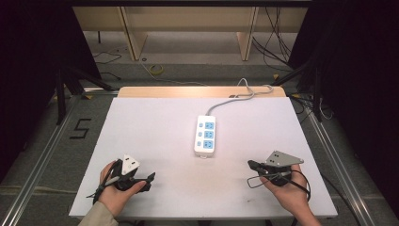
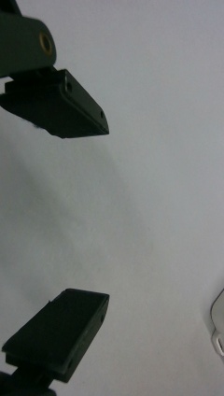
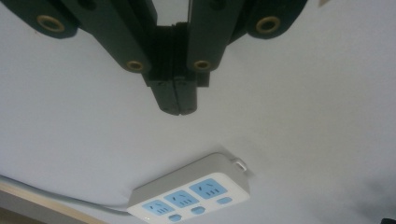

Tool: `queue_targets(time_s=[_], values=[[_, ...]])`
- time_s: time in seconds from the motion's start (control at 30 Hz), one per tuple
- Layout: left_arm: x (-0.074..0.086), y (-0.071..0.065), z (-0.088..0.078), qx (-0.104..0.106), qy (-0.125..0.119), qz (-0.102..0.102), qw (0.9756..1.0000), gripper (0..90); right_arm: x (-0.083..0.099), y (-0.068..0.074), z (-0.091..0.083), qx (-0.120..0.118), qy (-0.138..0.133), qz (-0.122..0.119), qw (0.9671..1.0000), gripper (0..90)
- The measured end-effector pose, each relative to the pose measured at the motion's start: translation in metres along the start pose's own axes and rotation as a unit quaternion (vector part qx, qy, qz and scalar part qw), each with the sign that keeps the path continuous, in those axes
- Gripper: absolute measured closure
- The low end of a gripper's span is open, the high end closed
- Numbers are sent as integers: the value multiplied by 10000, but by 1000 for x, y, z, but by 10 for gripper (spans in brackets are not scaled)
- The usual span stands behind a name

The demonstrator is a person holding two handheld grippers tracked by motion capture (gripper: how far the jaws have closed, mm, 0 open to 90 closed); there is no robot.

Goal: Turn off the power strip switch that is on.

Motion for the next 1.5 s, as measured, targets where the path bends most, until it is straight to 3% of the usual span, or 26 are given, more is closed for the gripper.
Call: queue_targets(time_s=[1.5], values=[[0, -1, 1, -3, 25, -10, 10000, 153, -28, 8, 29, -40, 88, -76, 9999, 900]])
Point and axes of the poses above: each handheld gripper's, and its own axes: z roughly forward along the jaws, x roughly out of its underside, y roughly to its left, the point moved 6 cm from there along z, roughly forward along the jaws, and after that the axes turned 9 degrees about z, right-handed, at the moved point
